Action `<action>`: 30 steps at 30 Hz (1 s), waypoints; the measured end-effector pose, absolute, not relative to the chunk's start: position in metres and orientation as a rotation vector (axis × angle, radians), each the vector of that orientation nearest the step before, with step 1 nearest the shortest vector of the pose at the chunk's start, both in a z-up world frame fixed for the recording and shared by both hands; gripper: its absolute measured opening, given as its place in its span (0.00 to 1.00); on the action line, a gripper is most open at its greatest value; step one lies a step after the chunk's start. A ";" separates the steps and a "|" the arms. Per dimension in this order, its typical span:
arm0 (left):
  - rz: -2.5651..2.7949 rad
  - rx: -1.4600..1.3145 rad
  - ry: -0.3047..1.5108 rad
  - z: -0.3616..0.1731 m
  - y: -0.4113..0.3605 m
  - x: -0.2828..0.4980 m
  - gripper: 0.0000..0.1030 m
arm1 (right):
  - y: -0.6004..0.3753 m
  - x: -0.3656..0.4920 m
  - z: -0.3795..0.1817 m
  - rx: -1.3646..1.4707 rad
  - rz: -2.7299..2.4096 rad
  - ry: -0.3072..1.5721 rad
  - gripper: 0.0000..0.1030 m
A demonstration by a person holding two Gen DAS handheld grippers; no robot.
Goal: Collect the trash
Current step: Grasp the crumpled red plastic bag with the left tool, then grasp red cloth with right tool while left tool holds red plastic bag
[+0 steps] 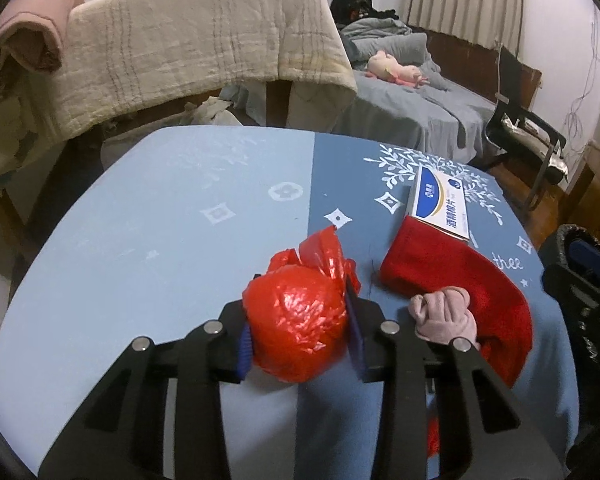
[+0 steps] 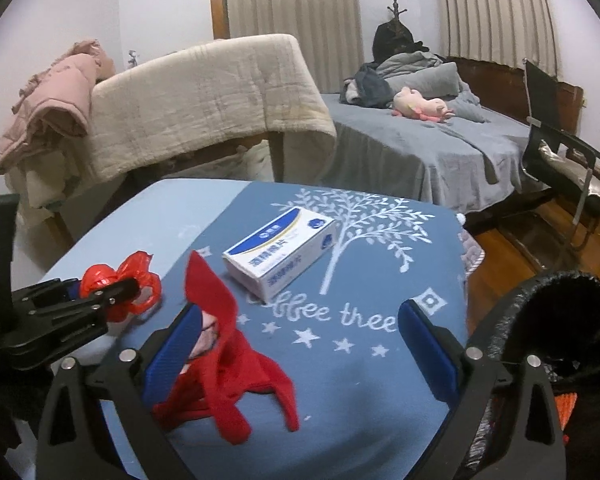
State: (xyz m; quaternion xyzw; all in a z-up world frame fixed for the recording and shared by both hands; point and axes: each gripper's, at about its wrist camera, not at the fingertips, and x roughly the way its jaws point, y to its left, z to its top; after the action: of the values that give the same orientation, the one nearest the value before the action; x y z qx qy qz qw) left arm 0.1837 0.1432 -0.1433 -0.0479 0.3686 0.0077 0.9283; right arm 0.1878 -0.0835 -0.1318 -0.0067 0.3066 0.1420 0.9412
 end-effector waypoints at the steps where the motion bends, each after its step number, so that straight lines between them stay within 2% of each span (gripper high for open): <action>1: 0.018 -0.101 0.754 -0.142 0.145 0.182 0.34 | -0.081 0.188 -0.133 -0.016 0.296 0.631 0.89; 13: 0.019 -0.077 0.740 -0.139 0.142 0.163 0.34 | -0.063 0.189 -0.166 -0.046 0.351 0.753 0.63; 24: 0.027 -0.085 0.756 -0.146 0.141 0.162 0.34 | -0.056 0.194 -0.178 -0.048 0.413 0.838 0.12; 26: 0.028 -0.087 0.758 -0.147 0.142 0.162 0.34 | -0.054 0.192 -0.178 -0.055 0.434 0.836 0.07; 30: 0.024 -0.080 0.746 -0.145 0.141 0.161 0.34 | -0.058 0.190 -0.173 -0.026 0.451 0.820 0.04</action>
State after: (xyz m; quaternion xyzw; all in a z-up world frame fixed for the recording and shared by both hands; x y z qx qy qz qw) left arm 0.1611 0.1411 -0.1447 -0.0392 0.3643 0.0119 0.9304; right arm 0.1899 -0.0582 -0.1729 -0.0126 0.3953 0.2173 0.8924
